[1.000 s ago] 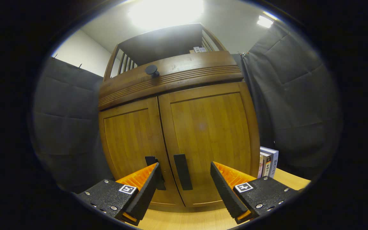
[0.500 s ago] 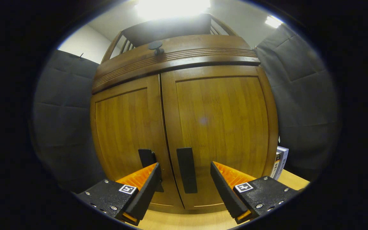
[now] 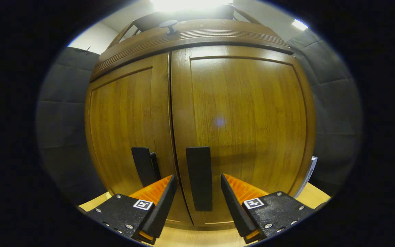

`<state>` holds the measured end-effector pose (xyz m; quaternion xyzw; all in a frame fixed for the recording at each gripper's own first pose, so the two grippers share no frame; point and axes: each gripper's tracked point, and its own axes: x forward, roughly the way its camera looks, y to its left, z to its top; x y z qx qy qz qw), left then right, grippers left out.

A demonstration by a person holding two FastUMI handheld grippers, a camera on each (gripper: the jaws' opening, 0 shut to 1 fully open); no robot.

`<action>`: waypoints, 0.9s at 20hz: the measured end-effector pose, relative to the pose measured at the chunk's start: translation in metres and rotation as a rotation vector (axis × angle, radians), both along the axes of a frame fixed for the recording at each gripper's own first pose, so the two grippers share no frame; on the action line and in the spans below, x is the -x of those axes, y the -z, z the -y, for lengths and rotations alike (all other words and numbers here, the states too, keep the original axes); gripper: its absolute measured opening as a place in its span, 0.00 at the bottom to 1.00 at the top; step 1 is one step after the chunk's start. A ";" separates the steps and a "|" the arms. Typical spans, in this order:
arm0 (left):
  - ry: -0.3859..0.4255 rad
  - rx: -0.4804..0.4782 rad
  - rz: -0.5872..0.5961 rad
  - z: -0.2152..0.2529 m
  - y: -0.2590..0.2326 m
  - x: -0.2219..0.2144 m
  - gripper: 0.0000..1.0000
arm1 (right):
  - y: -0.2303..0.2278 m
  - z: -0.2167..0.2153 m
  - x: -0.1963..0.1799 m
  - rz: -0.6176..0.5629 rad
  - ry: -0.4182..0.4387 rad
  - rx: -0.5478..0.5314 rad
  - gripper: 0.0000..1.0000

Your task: Open the right door of the double-door shoe cabinet with the right hand, and open the left door with the left hand.

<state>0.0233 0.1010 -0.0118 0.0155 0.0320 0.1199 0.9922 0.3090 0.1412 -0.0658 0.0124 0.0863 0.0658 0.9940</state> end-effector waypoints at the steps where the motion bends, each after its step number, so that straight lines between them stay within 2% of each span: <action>1: -0.003 0.001 0.000 0.000 -0.001 0.000 0.88 | 0.003 -0.001 -0.003 -0.011 -0.004 -0.001 0.74; 2: -0.005 0.003 0.002 0.000 0.000 0.000 0.88 | 0.006 -0.002 -0.006 -0.021 -0.003 -0.003 0.72; 7: -0.009 0.007 0.006 -0.001 -0.001 -0.001 0.87 | 0.009 0.003 -0.009 -0.039 0.017 -0.017 0.37; 9: -0.005 0.017 0.009 0.000 0.000 -0.002 0.87 | 0.009 0.004 -0.009 -0.041 0.006 -0.011 0.29; 10: -0.003 0.021 0.008 -0.001 -0.001 -0.001 0.90 | 0.009 0.004 -0.008 -0.044 0.002 -0.008 0.27; 12: 0.000 0.020 0.013 0.000 -0.002 -0.001 0.87 | 0.009 0.005 -0.004 -0.044 -0.005 0.004 0.27; 18: 0.023 0.011 0.037 0.002 -0.004 -0.001 0.90 | 0.004 0.010 0.023 -0.034 -0.031 -0.001 0.27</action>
